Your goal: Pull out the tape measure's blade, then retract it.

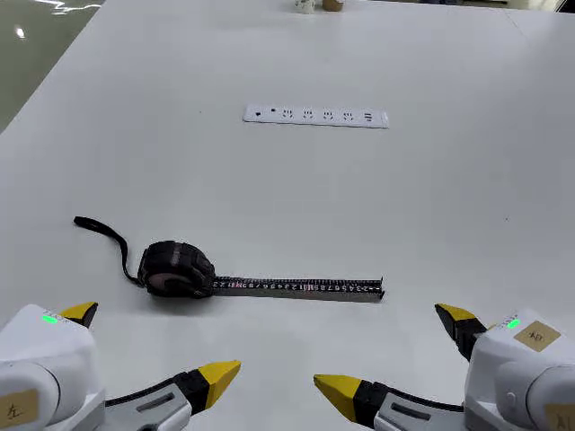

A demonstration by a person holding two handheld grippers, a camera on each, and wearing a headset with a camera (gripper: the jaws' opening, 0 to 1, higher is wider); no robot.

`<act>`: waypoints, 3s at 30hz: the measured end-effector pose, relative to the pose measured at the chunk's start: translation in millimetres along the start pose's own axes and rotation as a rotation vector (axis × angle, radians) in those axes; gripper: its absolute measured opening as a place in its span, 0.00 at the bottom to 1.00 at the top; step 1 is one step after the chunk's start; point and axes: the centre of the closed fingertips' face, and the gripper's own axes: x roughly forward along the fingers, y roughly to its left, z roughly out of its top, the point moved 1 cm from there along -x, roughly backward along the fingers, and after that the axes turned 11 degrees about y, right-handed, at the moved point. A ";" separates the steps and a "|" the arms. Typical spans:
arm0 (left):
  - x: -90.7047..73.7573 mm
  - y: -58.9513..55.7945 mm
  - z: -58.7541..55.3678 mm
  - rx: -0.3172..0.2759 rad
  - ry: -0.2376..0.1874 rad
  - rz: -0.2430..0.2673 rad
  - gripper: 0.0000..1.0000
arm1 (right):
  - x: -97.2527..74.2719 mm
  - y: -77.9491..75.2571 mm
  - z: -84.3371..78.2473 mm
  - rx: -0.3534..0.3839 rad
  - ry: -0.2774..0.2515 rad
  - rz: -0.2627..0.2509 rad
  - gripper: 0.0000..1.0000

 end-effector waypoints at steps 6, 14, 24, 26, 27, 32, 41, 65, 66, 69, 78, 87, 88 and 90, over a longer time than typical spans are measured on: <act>1.7 -1.7 0.3 -0.005 0.004 -0.004 0.99 | 0.0 -2.3 -1.8 0.007 0.001 0.002 0.98; 2.9 -1.2 1.2 -0.013 0.002 0.000 0.99 | -0.5 -4.6 -4.5 0.005 0.005 0.009 0.97; 5.1 0.0 1.0 -0.022 -0.002 0.011 0.99 | 4.9 -1.2 -7.8 -0.052 0.025 0.065 0.97; 6.0 1.1 0.7 -0.030 -0.002 0.013 0.99 | 6.5 -3.5 -8.8 -0.064 0.031 0.071 0.97; 6.5 1.5 0.6 -0.033 -0.001 0.013 0.99 | 6.9 -4.1 -9.0 -0.069 0.034 0.076 0.96; 7.8 5.4 2.7 -0.047 -0.012 0.034 0.99 | 10.2 -9.0 -8.3 -0.084 0.040 0.086 0.94; 15.5 8.5 5.4 -0.075 -0.015 0.038 0.99 | 16.1 -14.0 -9.0 -0.145 0.055 0.108 0.92; 43.1 16.7 11.2 -0.083 -0.012 0.044 0.99 | 36.0 -40.6 -12.3 -0.300 0.116 0.182 0.80; 44.7 17.4 11.2 -0.080 -0.011 0.045 0.99 | 36.7 -42.9 -11.5 -0.309 0.113 0.188 0.79; 47.7 19.0 11.9 -0.077 -0.011 0.047 0.99 | 39.5 -47.1 -10.9 -0.326 0.118 0.198 0.76; 58.3 23.8 16.3 -0.062 -0.007 0.052 0.99 | 48.4 -53.6 -10.6 -0.385 0.146 0.247 0.69; 67.6 28.3 23.7 -0.054 -0.012 0.062 0.99 | 57.8 -64.5 -8.3 -0.442 0.169 0.268 0.62; 69.4 28.7 25.1 -0.054 -0.012 0.063 0.99 | 60.0 -66.6 -8.7 -0.450 0.176 0.271 0.62; 71.9 29.1 26.4 -0.054 -0.013 0.065 0.99 | 62.1 -69.1 -8.5 -0.459 0.179 0.274 0.59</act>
